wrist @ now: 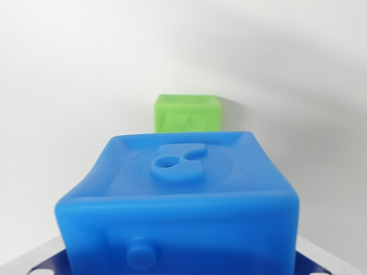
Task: Stack cube
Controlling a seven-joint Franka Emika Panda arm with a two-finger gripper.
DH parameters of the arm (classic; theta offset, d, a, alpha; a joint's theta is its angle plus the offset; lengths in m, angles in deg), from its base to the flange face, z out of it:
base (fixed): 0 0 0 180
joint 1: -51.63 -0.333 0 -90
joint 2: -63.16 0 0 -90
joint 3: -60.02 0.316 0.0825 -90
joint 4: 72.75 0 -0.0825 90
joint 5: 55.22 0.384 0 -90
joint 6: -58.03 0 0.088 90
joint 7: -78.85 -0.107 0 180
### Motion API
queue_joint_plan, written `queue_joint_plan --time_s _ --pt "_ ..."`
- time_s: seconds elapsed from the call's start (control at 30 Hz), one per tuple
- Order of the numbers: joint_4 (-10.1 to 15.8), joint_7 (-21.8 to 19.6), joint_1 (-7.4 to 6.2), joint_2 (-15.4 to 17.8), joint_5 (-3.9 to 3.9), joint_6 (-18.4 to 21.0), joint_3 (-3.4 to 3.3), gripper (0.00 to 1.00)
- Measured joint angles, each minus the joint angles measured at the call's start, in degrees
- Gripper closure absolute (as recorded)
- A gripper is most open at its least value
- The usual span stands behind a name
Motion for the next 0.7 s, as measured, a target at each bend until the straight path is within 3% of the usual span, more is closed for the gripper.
queue_joint_plan --time_s 0.2,0.7 --pt "1.0 0.3 0.2 0.7 0.0 -0.3 -0.55 1.0" --pt "1.8 0.4 0.19 -6.9 0.0 -8.3 -0.56 1.0"
